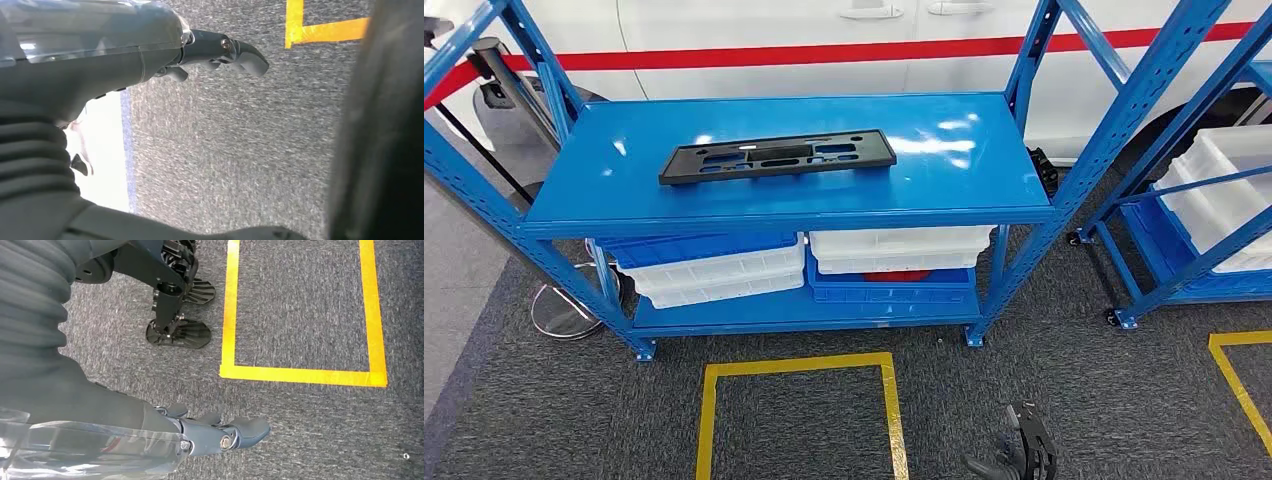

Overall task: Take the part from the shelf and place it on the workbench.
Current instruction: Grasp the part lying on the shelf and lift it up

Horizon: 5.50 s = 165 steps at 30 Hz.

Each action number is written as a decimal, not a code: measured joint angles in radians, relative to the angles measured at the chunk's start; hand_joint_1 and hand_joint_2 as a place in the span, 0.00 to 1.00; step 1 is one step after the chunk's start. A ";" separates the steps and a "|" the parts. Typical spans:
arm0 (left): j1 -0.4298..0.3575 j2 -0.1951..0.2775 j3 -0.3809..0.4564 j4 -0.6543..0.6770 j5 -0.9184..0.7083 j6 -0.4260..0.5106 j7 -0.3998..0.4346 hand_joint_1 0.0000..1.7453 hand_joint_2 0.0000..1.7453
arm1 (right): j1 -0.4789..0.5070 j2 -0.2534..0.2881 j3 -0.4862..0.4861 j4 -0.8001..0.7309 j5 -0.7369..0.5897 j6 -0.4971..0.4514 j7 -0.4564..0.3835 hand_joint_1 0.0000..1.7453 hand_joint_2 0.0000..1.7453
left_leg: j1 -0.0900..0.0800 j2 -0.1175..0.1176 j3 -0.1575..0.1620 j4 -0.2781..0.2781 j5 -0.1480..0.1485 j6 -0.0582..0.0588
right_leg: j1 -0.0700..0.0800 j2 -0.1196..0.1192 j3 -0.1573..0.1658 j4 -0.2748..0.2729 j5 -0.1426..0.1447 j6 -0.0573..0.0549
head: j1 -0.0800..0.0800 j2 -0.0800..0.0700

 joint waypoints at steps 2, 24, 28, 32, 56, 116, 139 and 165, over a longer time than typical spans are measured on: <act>0.000 -0.001 0.000 0.000 0.000 0.000 -0.001 0.00 1.00 | 0.000 0.000 0.000 0.000 0.000 0.000 0.000 0.00 1.00 | 0.000 0.000 0.000 0.000 0.000 0.000 | 0.000 0.000 0.000 0.000 0.000 0.000 | 0.000 0.000; -0.001 -0.006 0.000 0.000 0.000 0.000 -0.002 0.00 1.00 | 0.000 0.000 0.000 0.000 0.000 0.000 0.000 0.00 1.00 | 0.000 0.000 0.000 0.000 0.000 0.000 | 0.000 0.000 0.000 0.000 0.000 0.000 | 0.000 0.000; -0.001 -0.007 0.000 0.000 0.000 0.000 -0.002 0.00 1.00 | 0.000 0.000 0.000 0.000 0.000 0.000 0.000 0.00 1.00 | 0.000 0.000 0.000 0.000 0.000 0.000 | 0.000 0.000 0.000 0.000 0.000 0.000 | 0.000 0.000; -0.001 -0.007 0.000 0.000 0.000 0.000 -0.002 0.00 1.00 | 0.000 0.000 0.000 0.000 0.000 0.000 0.000 0.00 1.00 | 0.000 0.000 0.000 0.000 0.000 0.000 | 0.000 0.000 0.000 0.000 0.000 0.000 | 0.000 0.000; -0.002 -0.007 0.000 0.000 0.000 0.000 -0.002 0.00 0.00 | 0.000 0.000 0.000 0.000 0.000 0.000 0.000 0.00 0.00 | 0.000 0.000 0.000 0.000 0.000 0.000 | 0.000 0.000 0.000 0.000 0.000 0.000 | 0.000 0.000; 0.230 -0.010 1.172 -0.227 0.000 0.000 -0.002 0.00 0.00 | 0.300 0.001 0.047 0.152 0.000 0.000 0.001 0.00 0.00 | 0.000 0.000 0.000 -0.001 -0.003 0.000 | 0.000 0.000 0.001 0.000 -0.004 0.001 | 0.000 0.000; 0.235 -0.010 1.203 -0.238 0.000 0.000 -0.002 0.00 0.00 | 0.303 0.001 0.052 0.161 0.000 0.000 0.001 0.00 1.00 | 0.000 0.000 0.000 -0.001 -0.003 0.000 | 0.000 0.000 0.001 0.000 -0.004 0.001 | 0.000 0.000; 0.235 -0.010 1.210 -0.241 0.000 0.000 -0.002 0.00 0.00 | 0.303 0.001 0.052 0.165 0.000 0.000 0.001 0.00 1.00 | 0.000 0.000 0.000 -0.001 -0.003 0.000 | 0.000 0.000 0.002 0.000 -0.004 0.001 | 0.000 0.000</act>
